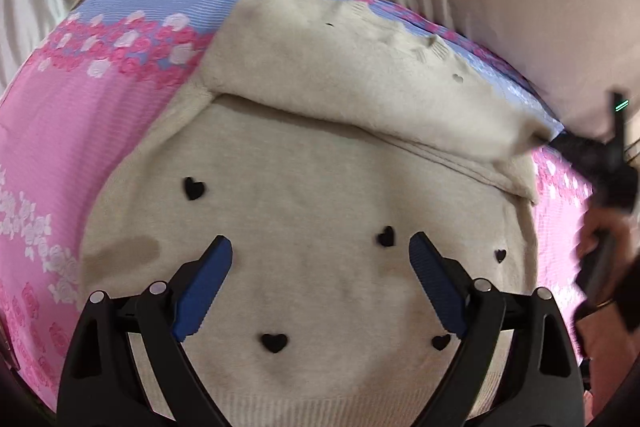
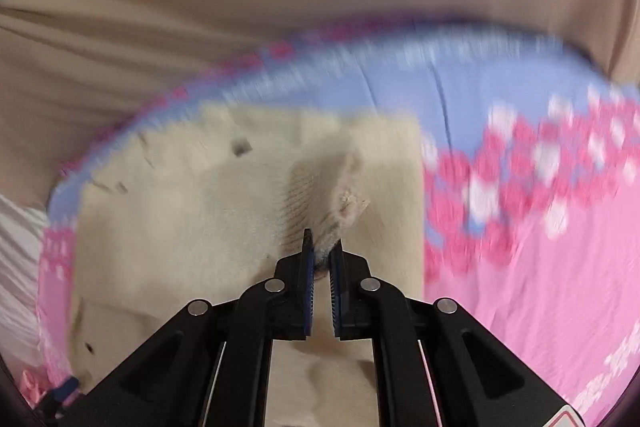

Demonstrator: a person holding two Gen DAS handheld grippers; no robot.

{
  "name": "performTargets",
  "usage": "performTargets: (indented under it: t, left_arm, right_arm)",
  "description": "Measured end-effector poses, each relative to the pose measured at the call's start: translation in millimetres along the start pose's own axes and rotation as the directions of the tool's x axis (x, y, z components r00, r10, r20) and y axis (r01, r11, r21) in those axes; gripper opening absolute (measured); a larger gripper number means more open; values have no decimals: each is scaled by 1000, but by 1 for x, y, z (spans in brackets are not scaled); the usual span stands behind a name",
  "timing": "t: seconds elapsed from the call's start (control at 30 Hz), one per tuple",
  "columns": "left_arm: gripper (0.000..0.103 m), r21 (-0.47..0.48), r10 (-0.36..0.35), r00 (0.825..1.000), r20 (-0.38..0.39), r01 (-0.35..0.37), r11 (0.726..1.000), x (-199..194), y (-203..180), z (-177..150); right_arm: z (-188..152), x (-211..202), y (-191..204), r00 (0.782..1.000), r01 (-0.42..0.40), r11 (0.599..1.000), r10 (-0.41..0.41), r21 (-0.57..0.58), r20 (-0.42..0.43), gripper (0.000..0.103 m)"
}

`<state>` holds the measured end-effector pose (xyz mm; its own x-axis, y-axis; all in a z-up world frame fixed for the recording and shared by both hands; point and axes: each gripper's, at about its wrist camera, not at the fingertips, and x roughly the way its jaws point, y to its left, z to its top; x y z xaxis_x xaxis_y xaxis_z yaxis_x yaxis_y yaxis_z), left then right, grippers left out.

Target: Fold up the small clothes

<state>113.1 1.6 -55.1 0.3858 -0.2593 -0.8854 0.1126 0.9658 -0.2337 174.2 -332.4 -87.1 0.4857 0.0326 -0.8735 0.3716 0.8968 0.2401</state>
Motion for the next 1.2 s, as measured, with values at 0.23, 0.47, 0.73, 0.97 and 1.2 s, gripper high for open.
performTargets:
  t: [0.23, 0.47, 0.73, 0.97, 1.2]
  left_arm:
    - [88, 18, 6, 1000, -6, -5, 1000, 6, -9, 8]
    - [88, -45, 12, 999, -32, -13, 999, 16, 13, 17]
    - [88, -140, 95, 992, -78, -105, 985, 4, 89, -12]
    - [88, -244, 133, 975, -175, -174, 954, -6, 152, -76]
    - [90, -203, 94, 987, -132, -120, 972, -9, 143, -101]
  right_arm:
    - [-5, -14, 1, 998, -25, 998, 28, -52, 60, 7]
    - [-24, -28, -10, 1000, 17, 999, -16, -38, 20, 38]
    - [-146, -82, -71, 992, 28, 999, -26, 14, -123, 47]
    - [-245, -87, -80, 965, -81, 987, 114, 142, -237, 52]
    - [-256, -86, -53, 977, -102, 992, 115, 81, -178, 62]
